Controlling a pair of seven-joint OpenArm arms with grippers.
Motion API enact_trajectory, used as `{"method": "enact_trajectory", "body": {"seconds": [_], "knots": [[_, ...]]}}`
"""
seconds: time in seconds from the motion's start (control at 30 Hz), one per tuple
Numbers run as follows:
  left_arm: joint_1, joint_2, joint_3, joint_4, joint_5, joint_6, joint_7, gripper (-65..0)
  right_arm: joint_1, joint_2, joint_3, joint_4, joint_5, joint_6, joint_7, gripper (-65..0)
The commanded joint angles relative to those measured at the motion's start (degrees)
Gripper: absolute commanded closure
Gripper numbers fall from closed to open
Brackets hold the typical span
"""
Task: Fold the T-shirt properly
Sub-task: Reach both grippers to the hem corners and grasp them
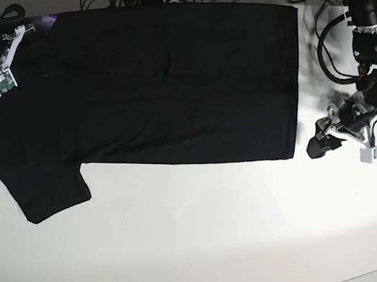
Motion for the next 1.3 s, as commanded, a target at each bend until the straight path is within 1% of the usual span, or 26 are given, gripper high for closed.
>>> {"method": "enact_trajectory", "body": {"seconds": [0.0,0.13,0.3,0.33,0.43,0.47,0.5,0.53,0.57,0.67,0.77,0.9,0.93,1.0,1.1,1.17,1.2,1.27], "knots": [[-0.9,0.0,1.4,-0.2,-0.3,-0.4,2.6,-34.5,-0.3,0.7,0.4,1.0,-0.6,-0.5,0.9,0.0],[-1.3,1.6,4.5,-0.7,-0.5,-1.0,3.2,-34.5,-0.3,0.7,0.4,1.0,-0.6,-0.5,0.8,0.0],[-1.2,4.8,6.3,-0.7,-0.3,-1.2,4.5,-34.4,-0.3,0.7,0.4,1.0,-0.6,-0.9,1.3,0.0],[-1.2,5.1,6.3,-0.7,-0.1,-1.2,4.5,-33.5,-0.3,0.7,0.4,1.0,-0.6,-0.9,1.3,0.0],[-1.6,5.1,6.3,-0.6,0.0,-1.2,4.4,-27.2,-0.3,0.7,0.4,1.0,-0.6,-0.9,1.3,0.0],[-1.9,5.1,6.2,-0.6,0.2,-1.2,4.4,-23.5,-0.3,0.7,0.4,1.0,-0.6,-0.9,1.3,0.0],[-2.2,5.1,6.2,-0.6,0.4,-1.2,4.5,-16.5,-0.3,0.7,0.4,1.0,-0.6,-0.9,1.3,0.0],[-2.5,5.1,6.2,-0.6,1.2,-1.2,4.5,-7.0,-0.3,0.7,0.4,1.0,-0.6,-0.9,1.4,0.0],[-2.9,5.1,6.2,-0.6,2.2,-1.1,4.5,0.0,-0.3,0.7,0.4,1.0,-0.6,-0.9,1.9,0.0],[-4.1,4.9,6.2,-0.6,4.1,1.6,4.5,0.0,0.2,0.7,0.4,1.0,-0.6,-1.6,3.8,0.0],[-5.2,4.8,6.2,-0.6,5.3,1.8,4.5,0.0,4.0,0.7,0.4,1.0,-1.0,-2.2,4.4,-0.6],[-5.2,4.8,6.3,-0.6,5.9,1.8,4.8,0.0,13.2,0.7,0.4,0.8,-1.0,-2.1,4.9,-14.0],[-5.1,4.8,6.3,-0.6,6.0,1.8,5.2,0.0,15.9,0.7,0.4,0.3,-0.5,-2.1,4.9,-16.2],[-5.0,4.8,6.3,-0.6,6.2,1.8,6.2,0.0,21.7,0.7,0.4,-1.9,1.9,-1.0,5.4,-20.3],[-5.0,4.8,6.3,-0.6,6.5,0.8,7.8,0.0,31.1,0.8,0.4,-10.3,7.0,2.5,5.7,-27.6],[-5.0,4.8,6.3,-0.6,8.5,0.3,7.7,0.0,37.4,1.1,0.4,-18.2,11.0,5.8,5.4,-32.2],[-5.0,4.8,6.3,-0.6,9.2,0.3,7.7,0.0,40.7,1.3,0.4,-22.5,13.4,7.3,4.8,-33.4],[-5.0,4.8,6.3,-0.6,9.7,0.3,7.7,0.0,46.8,1.8,0.4,-31.5,17.5,9.9,3.8,-33.5]]}}
